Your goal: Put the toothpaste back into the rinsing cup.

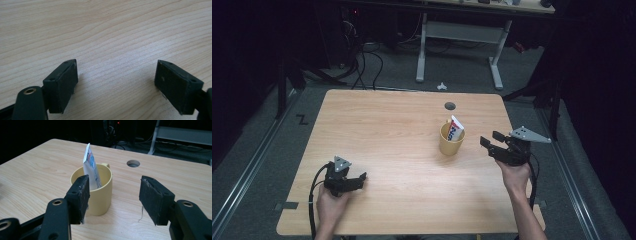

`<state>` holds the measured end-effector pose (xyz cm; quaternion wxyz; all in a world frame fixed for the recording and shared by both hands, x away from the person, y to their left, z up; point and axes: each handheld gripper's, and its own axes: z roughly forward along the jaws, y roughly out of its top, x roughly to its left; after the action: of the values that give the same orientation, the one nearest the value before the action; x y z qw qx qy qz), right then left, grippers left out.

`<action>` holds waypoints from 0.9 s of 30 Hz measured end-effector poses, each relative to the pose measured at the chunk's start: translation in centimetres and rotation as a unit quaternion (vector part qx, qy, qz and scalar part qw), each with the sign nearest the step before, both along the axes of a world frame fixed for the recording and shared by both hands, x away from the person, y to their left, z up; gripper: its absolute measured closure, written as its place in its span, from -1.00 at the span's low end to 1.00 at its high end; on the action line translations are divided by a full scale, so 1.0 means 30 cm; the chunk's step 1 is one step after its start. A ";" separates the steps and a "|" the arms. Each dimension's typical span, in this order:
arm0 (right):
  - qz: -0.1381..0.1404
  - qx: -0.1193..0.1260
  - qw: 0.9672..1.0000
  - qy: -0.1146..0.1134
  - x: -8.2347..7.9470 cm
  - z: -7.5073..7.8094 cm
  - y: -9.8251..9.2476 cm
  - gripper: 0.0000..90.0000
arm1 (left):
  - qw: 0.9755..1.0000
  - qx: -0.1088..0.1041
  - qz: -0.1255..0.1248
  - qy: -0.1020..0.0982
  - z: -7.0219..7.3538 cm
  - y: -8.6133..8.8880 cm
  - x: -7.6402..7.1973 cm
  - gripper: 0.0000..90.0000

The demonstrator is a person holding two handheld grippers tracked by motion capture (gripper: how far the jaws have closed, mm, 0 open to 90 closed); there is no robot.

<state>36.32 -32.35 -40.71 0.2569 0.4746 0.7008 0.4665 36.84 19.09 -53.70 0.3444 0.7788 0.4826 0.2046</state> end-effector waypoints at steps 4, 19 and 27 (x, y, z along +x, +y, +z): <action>-0.002 0.001 1.000 0.001 -0.013 -0.011 -0.007 -0.07 | 1.000 0.000 0.000 0.000 0.000 0.000 0.000 -0.57; -0.009 0.007 1.000 0.008 -0.054 -0.062 -0.030 -0.05 | 1.000 0.000 0.000 0.000 0.000 0.000 0.000 -0.57; -0.017 0.006 1.000 0.013 -0.069 -0.086 -0.045 -0.04 | 1.000 0.000 0.000 0.000 0.000 0.000 0.000 -0.57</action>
<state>34.25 -33.70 -43.30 0.2526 0.4938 0.6932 0.4602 36.84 19.09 -53.70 0.3444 0.7787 0.4829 0.2046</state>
